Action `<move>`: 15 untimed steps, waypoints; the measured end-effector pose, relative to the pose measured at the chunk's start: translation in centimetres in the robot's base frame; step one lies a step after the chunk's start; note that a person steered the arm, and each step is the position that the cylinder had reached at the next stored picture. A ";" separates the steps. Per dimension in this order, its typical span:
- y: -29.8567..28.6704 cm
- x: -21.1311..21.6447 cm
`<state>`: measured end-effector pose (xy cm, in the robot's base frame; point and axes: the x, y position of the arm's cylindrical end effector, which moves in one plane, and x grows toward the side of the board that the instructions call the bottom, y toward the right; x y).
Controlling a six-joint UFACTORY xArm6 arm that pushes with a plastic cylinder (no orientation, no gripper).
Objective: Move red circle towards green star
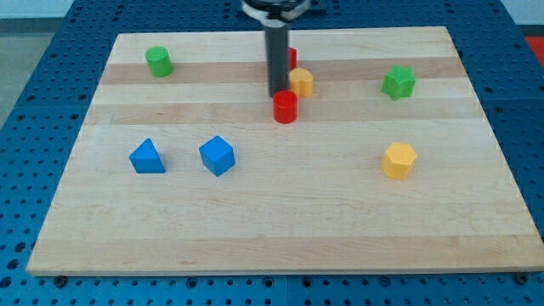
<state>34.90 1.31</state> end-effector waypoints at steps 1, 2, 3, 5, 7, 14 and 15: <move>3.9 0.0; 3.6 0.0; 0.5 -1.9; -4.2 -0.9; 1.1 9.6; 0.9 9.1; -1.0 6.6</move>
<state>41.47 0.26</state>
